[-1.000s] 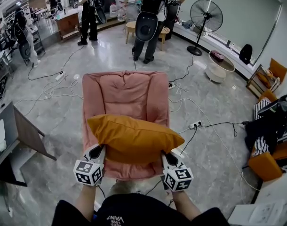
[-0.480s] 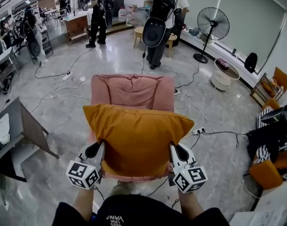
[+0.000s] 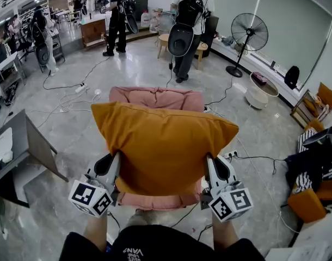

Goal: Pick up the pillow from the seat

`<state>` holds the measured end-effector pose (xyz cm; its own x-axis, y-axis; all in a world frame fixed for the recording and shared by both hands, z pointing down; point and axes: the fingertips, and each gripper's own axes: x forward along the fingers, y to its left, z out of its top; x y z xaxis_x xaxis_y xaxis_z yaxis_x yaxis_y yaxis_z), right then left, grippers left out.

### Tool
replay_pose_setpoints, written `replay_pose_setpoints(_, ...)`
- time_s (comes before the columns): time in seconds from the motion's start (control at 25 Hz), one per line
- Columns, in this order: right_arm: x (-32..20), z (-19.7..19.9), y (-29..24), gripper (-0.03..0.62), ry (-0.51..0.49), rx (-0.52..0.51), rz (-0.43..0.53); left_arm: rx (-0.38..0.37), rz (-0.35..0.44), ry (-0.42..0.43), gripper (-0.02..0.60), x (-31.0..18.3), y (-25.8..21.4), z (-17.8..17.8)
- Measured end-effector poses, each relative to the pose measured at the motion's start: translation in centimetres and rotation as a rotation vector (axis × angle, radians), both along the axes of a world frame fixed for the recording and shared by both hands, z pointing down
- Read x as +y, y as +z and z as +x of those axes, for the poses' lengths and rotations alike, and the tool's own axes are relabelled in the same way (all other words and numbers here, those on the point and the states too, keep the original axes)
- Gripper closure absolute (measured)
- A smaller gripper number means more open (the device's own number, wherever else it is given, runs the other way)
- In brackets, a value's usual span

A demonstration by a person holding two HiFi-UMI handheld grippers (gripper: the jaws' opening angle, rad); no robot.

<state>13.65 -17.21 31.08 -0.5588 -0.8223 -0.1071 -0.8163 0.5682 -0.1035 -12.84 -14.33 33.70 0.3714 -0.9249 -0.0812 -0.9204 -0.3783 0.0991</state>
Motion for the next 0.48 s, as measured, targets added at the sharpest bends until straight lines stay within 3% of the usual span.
replay_pose_setpoints(0.48, 0.5, 0.8, -5.7, 0.574, 0.039, -0.018, 0.12, -0.008, 0.11, 0.015, 0.558, 0.5, -5.1, 1.0)
